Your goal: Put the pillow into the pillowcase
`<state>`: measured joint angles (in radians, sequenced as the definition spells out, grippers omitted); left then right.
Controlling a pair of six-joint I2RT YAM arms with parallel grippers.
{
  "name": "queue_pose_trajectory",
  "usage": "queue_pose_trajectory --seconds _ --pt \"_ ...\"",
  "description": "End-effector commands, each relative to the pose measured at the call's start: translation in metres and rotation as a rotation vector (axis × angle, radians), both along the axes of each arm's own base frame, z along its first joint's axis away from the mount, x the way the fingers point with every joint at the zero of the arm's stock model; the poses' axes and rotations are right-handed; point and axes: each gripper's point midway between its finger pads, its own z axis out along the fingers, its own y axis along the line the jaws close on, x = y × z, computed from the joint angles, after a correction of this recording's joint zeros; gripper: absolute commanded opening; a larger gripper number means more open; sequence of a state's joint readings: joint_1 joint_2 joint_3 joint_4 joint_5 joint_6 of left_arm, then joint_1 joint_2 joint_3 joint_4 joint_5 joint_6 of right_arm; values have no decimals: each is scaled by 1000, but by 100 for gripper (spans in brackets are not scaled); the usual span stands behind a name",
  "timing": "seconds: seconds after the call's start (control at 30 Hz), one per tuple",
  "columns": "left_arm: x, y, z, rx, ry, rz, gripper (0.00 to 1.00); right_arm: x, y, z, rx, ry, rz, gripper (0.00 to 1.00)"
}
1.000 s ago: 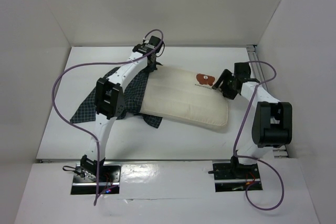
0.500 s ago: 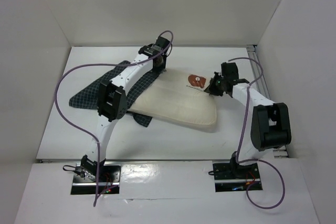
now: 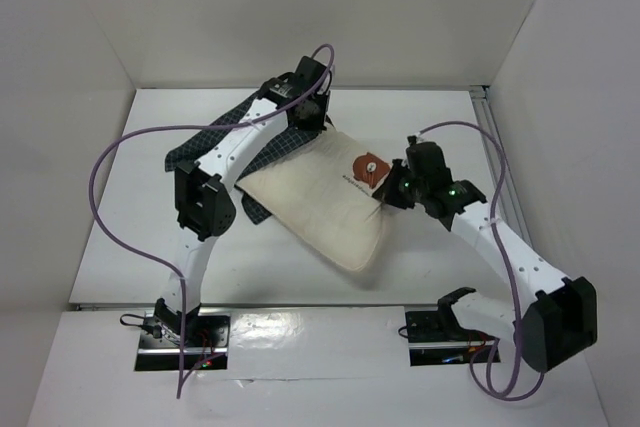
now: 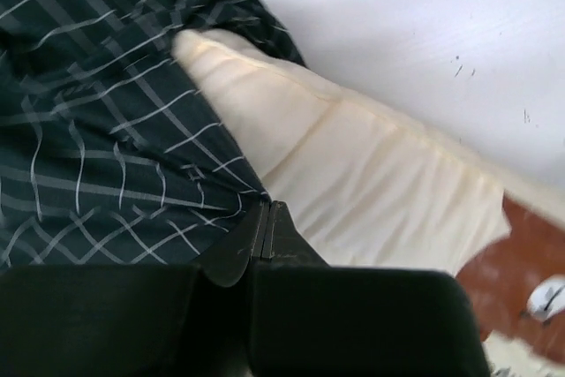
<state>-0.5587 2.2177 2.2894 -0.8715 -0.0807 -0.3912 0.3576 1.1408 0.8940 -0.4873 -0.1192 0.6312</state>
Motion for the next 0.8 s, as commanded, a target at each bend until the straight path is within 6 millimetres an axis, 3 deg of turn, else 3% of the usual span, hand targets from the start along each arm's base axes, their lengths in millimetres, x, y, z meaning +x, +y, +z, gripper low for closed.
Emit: queue_pose_trajectory --seconds 0.0,0.07,0.1,0.23,0.27,0.3,0.33,0.4,0.43,0.47,0.6,0.67,0.73,0.77 --pt "-14 -34 29 -69 -35 -64 0 -27 51 12 132 -24 128 0" --pt "-14 -30 28 -52 -35 -51 0 -47 66 -2 166 5 170 0" --pt "-12 -26 21 -24 -30 -45 0 -65 84 -2 191 10 238 0" --pt "-14 -14 0 56 3 -21 0 -104 124 -5 222 -2 359 0" --pt "-14 -9 -7 80 11 -9 0 -109 127 -9 188 9 374 3" --pt "-15 -8 -11 91 16 -16 0 -101 128 -6 126 -22 365 13" --pt "-13 -7 -16 108 19 -18 0 -110 126 -13 64 -1 388 29" --pt "-14 -3 -31 137 45 -13 11 -96 118 -5 -31 -48 350 67" --pt "-15 -3 -35 146 58 -14 27 -92 112 -2 -66 -60 329 80" --pt "-15 -3 -35 146 58 -14 55 -91 100 -5 -120 -44 300 93" --pt "-18 -2 -18 122 36 -4 85 -67 70 11 -194 -93 177 99" --pt "-20 -1 -1 92 13 13 88 -51 55 21 -187 -108 103 99" --pt "-23 5 0 101 15 41 88 -39 43 23 -194 -120 52 98" --pt "-24 7 2 89 18 78 83 -25 33 24 -196 -118 -1 93"
